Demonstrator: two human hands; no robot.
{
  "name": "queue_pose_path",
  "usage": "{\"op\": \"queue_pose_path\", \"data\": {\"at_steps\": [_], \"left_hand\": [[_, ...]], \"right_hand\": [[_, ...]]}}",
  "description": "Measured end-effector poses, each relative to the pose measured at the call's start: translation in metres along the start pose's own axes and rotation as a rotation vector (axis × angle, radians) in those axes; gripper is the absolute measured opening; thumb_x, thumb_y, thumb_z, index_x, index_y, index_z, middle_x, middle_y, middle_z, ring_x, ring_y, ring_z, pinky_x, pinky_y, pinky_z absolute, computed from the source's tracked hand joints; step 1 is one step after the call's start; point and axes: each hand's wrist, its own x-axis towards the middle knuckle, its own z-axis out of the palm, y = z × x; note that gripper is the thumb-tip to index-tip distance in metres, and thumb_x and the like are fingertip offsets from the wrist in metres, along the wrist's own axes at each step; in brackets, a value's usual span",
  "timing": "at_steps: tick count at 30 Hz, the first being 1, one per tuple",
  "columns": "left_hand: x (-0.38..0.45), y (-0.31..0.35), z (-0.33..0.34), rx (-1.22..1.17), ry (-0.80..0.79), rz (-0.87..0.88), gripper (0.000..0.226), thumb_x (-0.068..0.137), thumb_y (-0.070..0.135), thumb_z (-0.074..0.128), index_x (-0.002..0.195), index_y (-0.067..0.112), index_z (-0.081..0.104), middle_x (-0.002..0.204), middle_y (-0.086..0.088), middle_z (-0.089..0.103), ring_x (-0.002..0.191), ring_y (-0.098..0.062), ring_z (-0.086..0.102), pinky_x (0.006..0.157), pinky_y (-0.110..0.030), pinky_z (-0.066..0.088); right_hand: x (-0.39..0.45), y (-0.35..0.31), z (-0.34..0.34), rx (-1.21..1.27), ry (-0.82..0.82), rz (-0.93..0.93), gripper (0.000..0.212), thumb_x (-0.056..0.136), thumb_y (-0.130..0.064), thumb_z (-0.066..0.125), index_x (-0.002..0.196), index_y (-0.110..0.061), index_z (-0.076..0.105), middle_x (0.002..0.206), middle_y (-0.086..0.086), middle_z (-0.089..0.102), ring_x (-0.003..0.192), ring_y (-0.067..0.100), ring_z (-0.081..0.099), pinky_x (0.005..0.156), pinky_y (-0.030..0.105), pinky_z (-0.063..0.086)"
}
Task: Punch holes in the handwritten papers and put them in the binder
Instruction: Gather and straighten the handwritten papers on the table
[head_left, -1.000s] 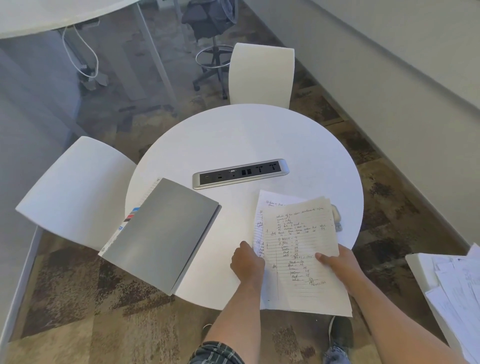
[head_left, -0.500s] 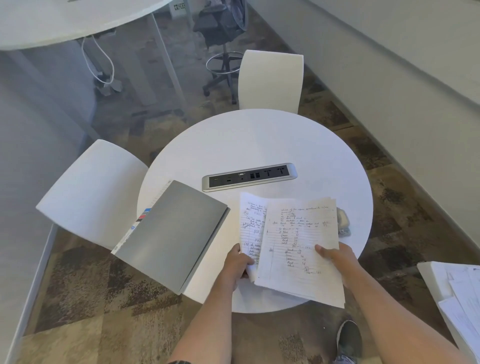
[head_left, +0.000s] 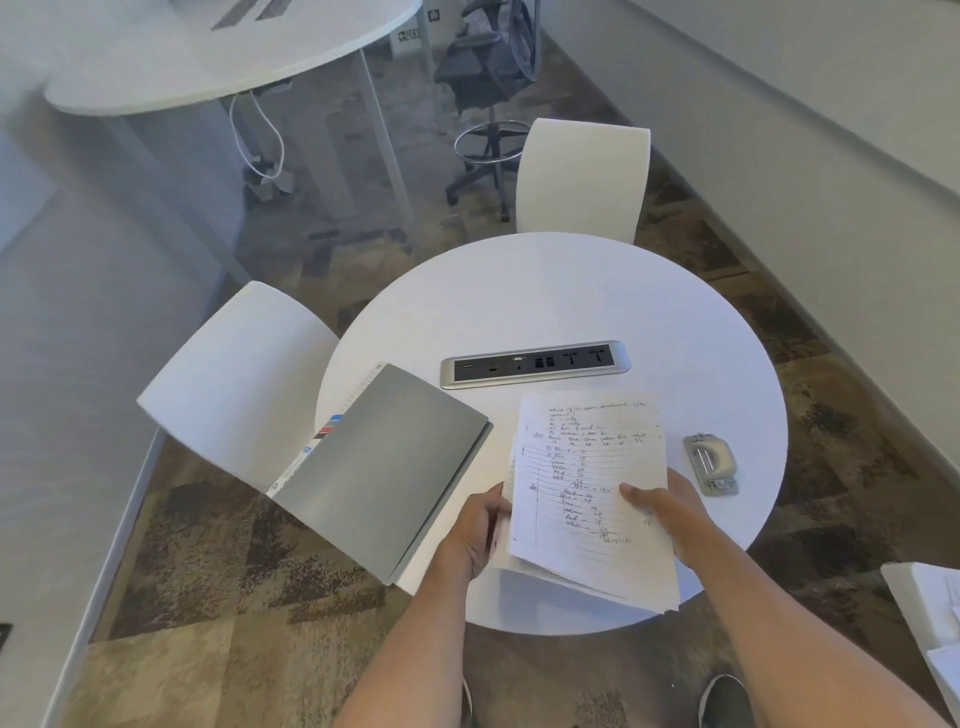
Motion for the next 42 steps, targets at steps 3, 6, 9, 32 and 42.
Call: {"op": "queue_pose_path", "data": {"at_steps": [3, 6, 9, 32, 42], "left_hand": [[0.004, 0.005, -0.007, -0.023, 0.005, 0.049, 0.046, 0.094, 0.044, 0.06, 0.123, 0.011, 0.075, 0.124, -0.016, 0.073, 0.116, -0.034, 0.07, 0.102, -0.043, 0.053], [0.007, 0.017, -0.011, 0.056, -0.035, 0.113, 0.064, 0.084, 0.052, 0.077, 0.135, 0.014, 0.066, 0.132, -0.011, 0.07, 0.125, -0.029, 0.066, 0.114, -0.051, 0.044], [0.01, 0.036, -0.006, 0.078, -0.051, 0.226, 0.068, 0.076, 0.029, 0.087, 0.138, 0.013, 0.062, 0.134, -0.009, 0.07, 0.127, -0.028, 0.064, 0.115, -0.053, 0.043], [0.007, 0.038, 0.005, 0.271, 0.123, 0.462, 0.043, 0.073, -0.012, 0.084, 0.104, 0.017, 0.074, 0.097, 0.005, 0.079, 0.093, -0.012, 0.072, 0.075, -0.024, 0.059], [0.014, 0.017, 0.0, 0.415, 0.131, 0.394, 0.033, 0.077, 0.031, 0.085, 0.11, 0.03, 0.079, 0.113, 0.002, 0.078, 0.111, -0.025, 0.072, 0.098, -0.052, 0.056]], "right_hand": [[-0.002, -0.009, 0.005, 0.049, -0.02, -0.126, 0.079, 0.068, -0.009, 0.085, 0.139, -0.023, 0.053, 0.127, 0.004, 0.071, 0.116, 0.031, 0.068, 0.095, 0.056, 0.056], [-0.004, -0.025, 0.009, 0.059, -0.105, -0.227, 0.104, 0.068, -0.012, 0.09, 0.154, -0.033, 0.036, 0.139, -0.002, 0.064, 0.122, 0.025, 0.066, 0.093, 0.053, 0.057], [-0.008, -0.045, 0.015, 0.086, -0.161, -0.275, 0.075, 0.067, -0.006, 0.087, 0.136, -0.015, 0.059, 0.124, 0.012, 0.073, 0.114, 0.037, 0.07, 0.087, 0.052, 0.061], [-0.012, -0.057, 0.018, -0.111, -0.116, -0.344, 0.026, 0.075, 0.008, 0.085, 0.084, -0.016, 0.078, 0.085, 0.0, 0.08, 0.08, 0.013, 0.074, 0.075, 0.029, 0.06], [-0.005, -0.026, 0.009, -0.15, -0.044, -0.235, 0.021, 0.084, -0.006, 0.082, 0.097, -0.022, 0.078, 0.096, -0.006, 0.081, 0.092, 0.011, 0.074, 0.084, 0.031, 0.055]]}}
